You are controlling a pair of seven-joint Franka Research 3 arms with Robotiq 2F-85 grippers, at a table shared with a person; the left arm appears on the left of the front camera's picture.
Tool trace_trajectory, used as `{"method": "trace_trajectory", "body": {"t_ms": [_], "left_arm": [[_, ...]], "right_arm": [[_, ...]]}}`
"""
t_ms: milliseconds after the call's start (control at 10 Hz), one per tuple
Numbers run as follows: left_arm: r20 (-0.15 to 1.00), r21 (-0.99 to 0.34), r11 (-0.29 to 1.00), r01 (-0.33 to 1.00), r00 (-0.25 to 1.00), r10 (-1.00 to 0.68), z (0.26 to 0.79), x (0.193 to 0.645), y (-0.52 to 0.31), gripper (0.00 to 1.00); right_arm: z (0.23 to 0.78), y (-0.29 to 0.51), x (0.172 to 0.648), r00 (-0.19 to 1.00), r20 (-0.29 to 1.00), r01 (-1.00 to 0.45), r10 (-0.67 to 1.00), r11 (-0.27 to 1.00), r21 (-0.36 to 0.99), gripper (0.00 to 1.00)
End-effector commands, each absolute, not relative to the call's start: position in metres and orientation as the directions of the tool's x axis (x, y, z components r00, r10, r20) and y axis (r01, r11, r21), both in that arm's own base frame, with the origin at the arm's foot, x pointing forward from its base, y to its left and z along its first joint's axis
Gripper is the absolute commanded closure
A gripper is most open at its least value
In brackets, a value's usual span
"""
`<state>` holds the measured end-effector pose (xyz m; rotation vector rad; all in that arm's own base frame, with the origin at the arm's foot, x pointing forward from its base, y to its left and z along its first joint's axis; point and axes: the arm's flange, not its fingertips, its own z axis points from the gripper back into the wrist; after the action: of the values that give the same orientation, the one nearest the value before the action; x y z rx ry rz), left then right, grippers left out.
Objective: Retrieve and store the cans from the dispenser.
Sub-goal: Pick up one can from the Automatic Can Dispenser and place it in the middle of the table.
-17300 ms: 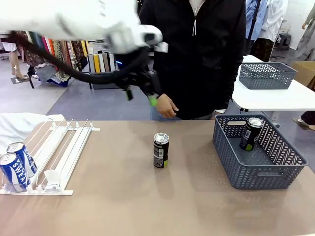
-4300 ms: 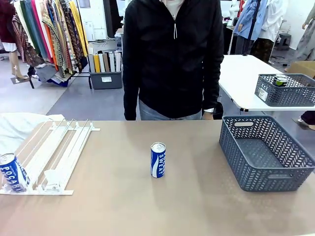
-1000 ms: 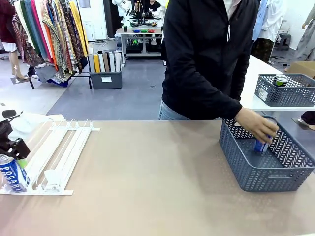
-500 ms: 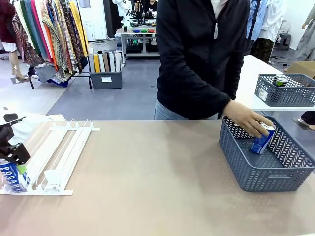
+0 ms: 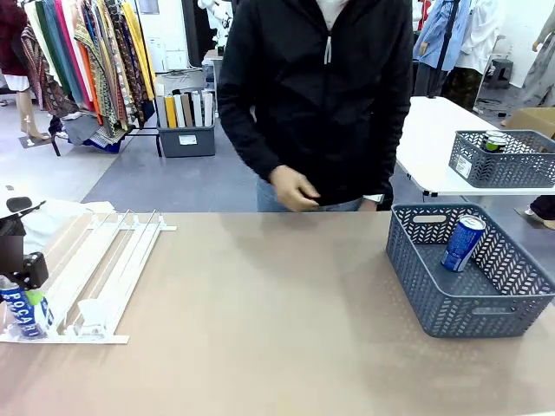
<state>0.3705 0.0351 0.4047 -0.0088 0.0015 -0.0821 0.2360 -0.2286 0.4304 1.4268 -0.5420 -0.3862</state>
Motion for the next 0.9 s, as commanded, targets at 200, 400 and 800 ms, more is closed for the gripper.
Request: {"method": "trace_trajectory", "body": {"t_ms": [200,400,800], "left_arm": [[0.026,-0.018,0.996,0.088,0.996,-0.088,0.388,0.343,0.036,1.00],[0.034,-0.009,0.997,0.078,0.996,-0.077,0.392,0.344,0.039,1.00],[0.154,-0.028,0.998,0.056,0.987,-0.051,0.486,0.318,0.054,1.00]], "right_arm": [[0.430,-0.230,0.233,0.827,0.146,-0.085,-0.543,0.136,0.987,0.00],[0.430,-0.230,0.233,0.827,0.146,-0.085,-0.543,0.136,0.987,0.00],[0.430,-0.230,0.233,0.827,0.146,-0.085,-0.543,0.136,0.987,0.00]]}}
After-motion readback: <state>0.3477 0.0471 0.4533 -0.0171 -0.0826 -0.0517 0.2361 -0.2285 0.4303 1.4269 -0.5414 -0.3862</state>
